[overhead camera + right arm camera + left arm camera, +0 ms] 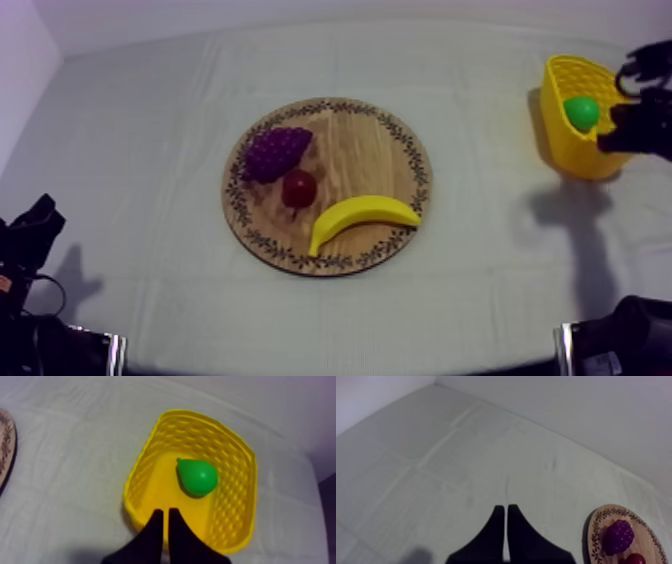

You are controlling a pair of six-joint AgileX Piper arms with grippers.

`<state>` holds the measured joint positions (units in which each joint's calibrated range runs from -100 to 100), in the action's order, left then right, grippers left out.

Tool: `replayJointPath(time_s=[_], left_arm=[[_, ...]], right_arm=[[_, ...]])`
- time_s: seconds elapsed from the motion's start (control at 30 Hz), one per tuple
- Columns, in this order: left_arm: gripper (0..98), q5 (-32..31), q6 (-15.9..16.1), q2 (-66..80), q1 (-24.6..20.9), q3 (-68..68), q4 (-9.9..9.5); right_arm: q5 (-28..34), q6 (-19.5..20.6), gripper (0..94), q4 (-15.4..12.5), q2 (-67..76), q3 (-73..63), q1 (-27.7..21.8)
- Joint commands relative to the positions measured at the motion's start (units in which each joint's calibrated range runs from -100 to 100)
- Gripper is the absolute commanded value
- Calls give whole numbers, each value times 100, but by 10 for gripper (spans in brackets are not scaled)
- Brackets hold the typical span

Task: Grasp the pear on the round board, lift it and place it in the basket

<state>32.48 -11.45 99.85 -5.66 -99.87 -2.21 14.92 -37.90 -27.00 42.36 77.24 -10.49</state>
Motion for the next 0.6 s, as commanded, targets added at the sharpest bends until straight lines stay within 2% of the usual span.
replayJointPath(time_s=[0.0,0.07,0.23,0.4,0.5,0.57], left_arm=[[1,1,0,-2,-2,-2,-2],[1,1,0,-2,-2,-2,-2],[1,1,-4,-2,-2,-2,-2],[1,1,-2,-2,-2,-2,-2],[1,1,0,-2,-2,-2,-2],[1,1,-1,-2,-2,-2,-2]], right_arm=[[11,-358,6,3,1251,710,-5],[35,-453,5,13,1675,1090,-22],[896,-605,5,60,2487,1457,-470],[1067,188,4,696,3233,1697,-318],[1113,479,6,945,3656,1854,-226],[1184,798,15,1215,3876,1948,-161]])
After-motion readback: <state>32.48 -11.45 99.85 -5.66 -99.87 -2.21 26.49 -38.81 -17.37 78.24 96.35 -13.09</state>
